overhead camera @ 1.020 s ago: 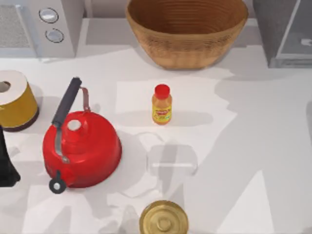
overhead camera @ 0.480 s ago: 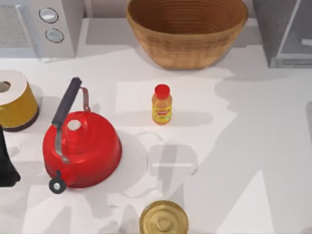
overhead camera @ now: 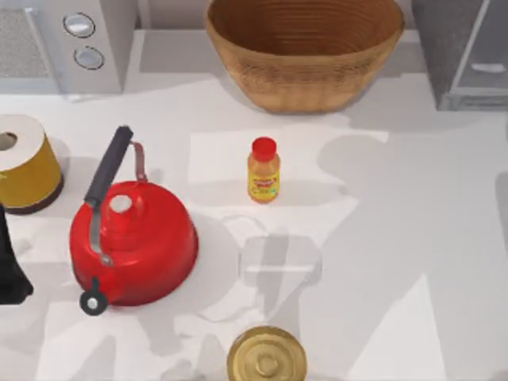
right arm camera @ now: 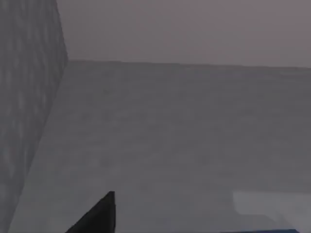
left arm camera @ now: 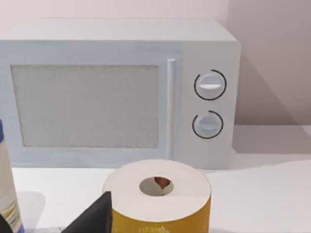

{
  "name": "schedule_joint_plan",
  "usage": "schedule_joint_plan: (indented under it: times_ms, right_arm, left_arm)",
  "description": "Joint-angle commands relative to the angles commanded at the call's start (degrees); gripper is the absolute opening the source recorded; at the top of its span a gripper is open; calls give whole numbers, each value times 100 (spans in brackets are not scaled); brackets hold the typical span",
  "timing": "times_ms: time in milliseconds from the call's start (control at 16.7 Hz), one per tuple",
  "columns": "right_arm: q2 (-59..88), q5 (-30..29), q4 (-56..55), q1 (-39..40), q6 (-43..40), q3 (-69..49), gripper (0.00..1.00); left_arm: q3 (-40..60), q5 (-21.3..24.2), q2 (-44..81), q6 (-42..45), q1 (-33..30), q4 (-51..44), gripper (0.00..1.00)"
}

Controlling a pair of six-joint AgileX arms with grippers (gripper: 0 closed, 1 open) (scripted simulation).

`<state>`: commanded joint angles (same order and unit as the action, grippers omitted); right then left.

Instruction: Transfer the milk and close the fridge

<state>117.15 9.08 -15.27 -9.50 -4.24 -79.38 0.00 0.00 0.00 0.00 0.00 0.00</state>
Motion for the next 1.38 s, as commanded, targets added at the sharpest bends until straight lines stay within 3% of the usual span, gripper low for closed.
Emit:
schedule_joint_plan:
  times_ms: [360,960,1380]
  right_arm:
    - [-2692,-194,273,240,21,1688,100]
    - [-9547,-812,1231,563,445,6091,100]
    - [-11645,-910,1518,930,433,7877,100]
  left_arm:
    - [0,0,0,0,0,0,100]
    - [0,0,0,0,0,0,100]
    - [0,0,0,0,0,0,100]
